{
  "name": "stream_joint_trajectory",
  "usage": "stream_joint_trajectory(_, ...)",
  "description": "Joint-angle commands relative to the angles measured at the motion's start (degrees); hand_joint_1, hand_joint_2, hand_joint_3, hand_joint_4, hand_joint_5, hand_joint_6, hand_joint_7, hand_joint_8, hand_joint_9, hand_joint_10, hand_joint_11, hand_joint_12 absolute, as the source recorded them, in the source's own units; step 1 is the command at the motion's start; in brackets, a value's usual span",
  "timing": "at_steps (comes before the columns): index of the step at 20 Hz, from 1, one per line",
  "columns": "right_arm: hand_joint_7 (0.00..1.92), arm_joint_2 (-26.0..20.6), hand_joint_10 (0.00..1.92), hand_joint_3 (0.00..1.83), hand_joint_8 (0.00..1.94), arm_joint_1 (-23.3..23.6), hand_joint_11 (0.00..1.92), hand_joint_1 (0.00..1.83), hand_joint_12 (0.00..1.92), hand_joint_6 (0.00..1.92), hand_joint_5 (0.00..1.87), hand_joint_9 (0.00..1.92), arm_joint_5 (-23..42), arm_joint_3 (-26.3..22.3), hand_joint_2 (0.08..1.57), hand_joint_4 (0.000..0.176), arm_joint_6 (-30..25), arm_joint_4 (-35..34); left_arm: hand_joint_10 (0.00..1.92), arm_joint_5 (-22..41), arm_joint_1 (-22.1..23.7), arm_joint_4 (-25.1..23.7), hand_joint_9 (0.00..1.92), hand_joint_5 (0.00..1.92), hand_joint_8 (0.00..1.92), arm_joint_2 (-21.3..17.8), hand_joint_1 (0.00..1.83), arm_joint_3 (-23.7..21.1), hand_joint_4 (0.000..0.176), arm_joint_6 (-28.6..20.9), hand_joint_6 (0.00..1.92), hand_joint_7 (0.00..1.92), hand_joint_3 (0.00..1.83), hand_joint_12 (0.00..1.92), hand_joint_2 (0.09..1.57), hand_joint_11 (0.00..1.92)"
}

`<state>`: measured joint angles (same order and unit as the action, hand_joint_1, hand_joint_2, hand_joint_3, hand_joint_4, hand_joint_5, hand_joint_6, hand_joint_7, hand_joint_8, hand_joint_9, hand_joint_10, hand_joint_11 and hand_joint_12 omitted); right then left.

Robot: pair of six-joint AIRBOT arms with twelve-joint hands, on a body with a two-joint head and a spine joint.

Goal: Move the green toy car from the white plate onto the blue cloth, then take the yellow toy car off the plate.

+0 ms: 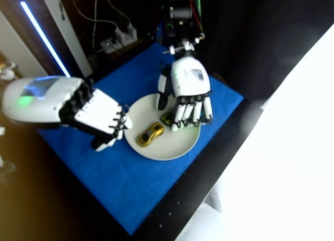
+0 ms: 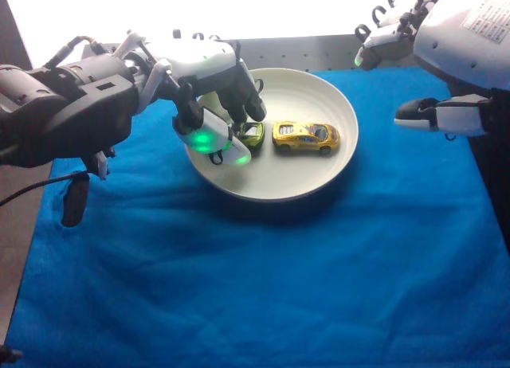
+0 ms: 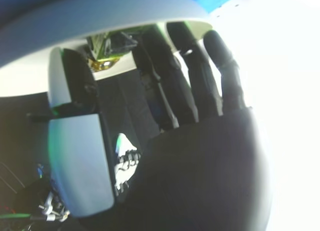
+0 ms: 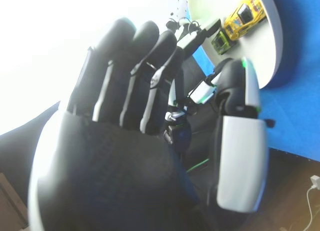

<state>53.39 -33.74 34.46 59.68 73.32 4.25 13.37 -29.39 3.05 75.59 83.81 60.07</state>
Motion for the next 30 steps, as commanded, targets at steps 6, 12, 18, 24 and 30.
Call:
stream_joint_trajectory(6,0.72,0.18,1.4,0.0,1.04,0.76,0.56,1.11,1.85,0.42,0.78,0.64,7.09,-0.13,0.99,0.0,0.2,-0.23,0.89,4.88,-0.35,0.75,0.61,0.88,0.86,0.47,1.2,0.44,0.0,-0.06,0.89,0.97,0.0,1.45,1.14,0.0)
stream_joint_trajectory(12,0.71,0.18,1.39,0.0,1.03,0.76,0.54,1.18,1.84,0.43,0.76,0.63,7.09,-0.14,0.99,0.0,0.2,-0.35,1.33,5.41,-0.49,2.12,0.77,0.91,1.12,0.39,1.36,0.39,0.0,0.97,1.04,0.97,0.0,1.74,1.14,0.18)
stream_joint_trajectory(18,0.73,0.18,1.39,0.0,1.04,0.76,0.56,1.17,1.85,0.47,0.76,0.65,7.1,-0.15,0.98,0.0,0.2,-0.5,1.41,10.33,-0.71,2.66,0.72,0.85,1.22,-3.02,1.35,-3.5,0.0,0.98,1.14,0.9,0.0,1.63,1.17,0.04)
stream_joint_trajectory(24,0.74,0.18,1.38,0.0,1.03,0.76,0.52,1.17,1.87,0.5,0.76,0.64,7.1,-0.13,0.98,0.0,0.2,-0.53,1.49,17.49,-0.93,1.17,0.66,0.84,1.32,-9.5,1.34,-10.7,0.0,1.02,1.13,0.88,0.01,1.92,1.18,0.15)
stream_joint_trajectory(30,0.76,0.15,1.31,0.0,0.94,0.64,0.47,1.2,1.8,0.53,0.73,0.64,7.09,-0.13,0.98,0.0,0.2,-0.82,1.06,26.09,-5.02,-1.56,0.3,0.88,1.19,-18.35,1.18,-21.09,0.006,1.03,1.25,0.82,0.0,1.44,1.18,0.0)
